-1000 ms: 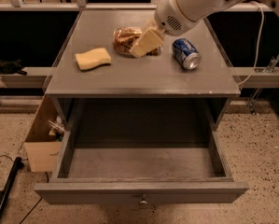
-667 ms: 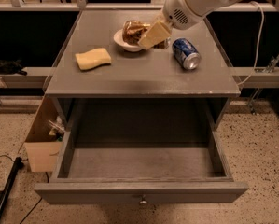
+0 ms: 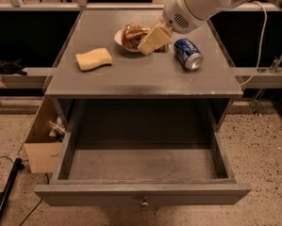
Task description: Pick orange can from top drawer and place on counter
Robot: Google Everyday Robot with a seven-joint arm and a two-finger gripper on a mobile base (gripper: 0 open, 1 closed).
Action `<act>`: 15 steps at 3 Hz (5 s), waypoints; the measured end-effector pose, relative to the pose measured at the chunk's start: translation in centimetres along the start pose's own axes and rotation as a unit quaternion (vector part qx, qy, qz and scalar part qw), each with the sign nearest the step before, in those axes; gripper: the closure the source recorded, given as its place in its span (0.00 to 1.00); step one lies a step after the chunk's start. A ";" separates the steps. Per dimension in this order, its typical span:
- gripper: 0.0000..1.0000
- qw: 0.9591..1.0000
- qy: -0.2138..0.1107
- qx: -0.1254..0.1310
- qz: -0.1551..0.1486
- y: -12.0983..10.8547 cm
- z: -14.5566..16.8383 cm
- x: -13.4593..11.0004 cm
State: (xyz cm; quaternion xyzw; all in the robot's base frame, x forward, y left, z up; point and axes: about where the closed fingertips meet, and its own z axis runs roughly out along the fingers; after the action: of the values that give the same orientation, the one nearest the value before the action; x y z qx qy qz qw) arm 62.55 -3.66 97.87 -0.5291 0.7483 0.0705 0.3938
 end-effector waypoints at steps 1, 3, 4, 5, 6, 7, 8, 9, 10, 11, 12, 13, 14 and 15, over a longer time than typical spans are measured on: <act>1.00 1.000 0.001 0.003 -0.026 0.8 0.1 -1.2; 1.00 0.998 0.025 0.007 -0.059 -1.4 2.6 -3.5; 1.00 0.997 0.046 0.007 -0.057 -3.0 4.0 -2.6; 1.00 0.997 0.060 0.003 -0.044 -3.5 4.8 -0.8; 1.00 0.997 0.073 -0.007 -0.025 -3.0 5.6 1.8; 1.00 0.996 0.090 -0.025 -0.008 -1.5 7.0 4.7; 1.00 0.996 0.084 -0.023 -0.014 -1.0 6.1 4.1; 1.00 0.996 0.086 -0.022 -0.024 -0.2 5.7 3.6; 1.00 0.995 0.094 -0.025 -0.033 0.1 6.4 3.3; 1.00 0.993 0.107 -0.028 -0.040 -0.9 8.4 3.1; 1.00 0.992 0.114 -0.030 -0.038 -1.7 9.7 3.4; 0.96 0.992 0.117 -0.039 -0.021 -1.7 11.4 5.3; 0.74 0.992 0.117 -0.039 -0.021 -1.7 11.4 5.3; 0.51 0.992 0.117 -0.039 -0.021 -1.7 11.4 5.3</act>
Offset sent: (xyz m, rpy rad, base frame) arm 0.0331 0.0436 0.0184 -0.1111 -0.0690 0.0790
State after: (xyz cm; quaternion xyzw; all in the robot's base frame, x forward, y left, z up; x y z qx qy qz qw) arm 69.16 -2.31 87.14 -0.5646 0.7745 0.0291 0.2838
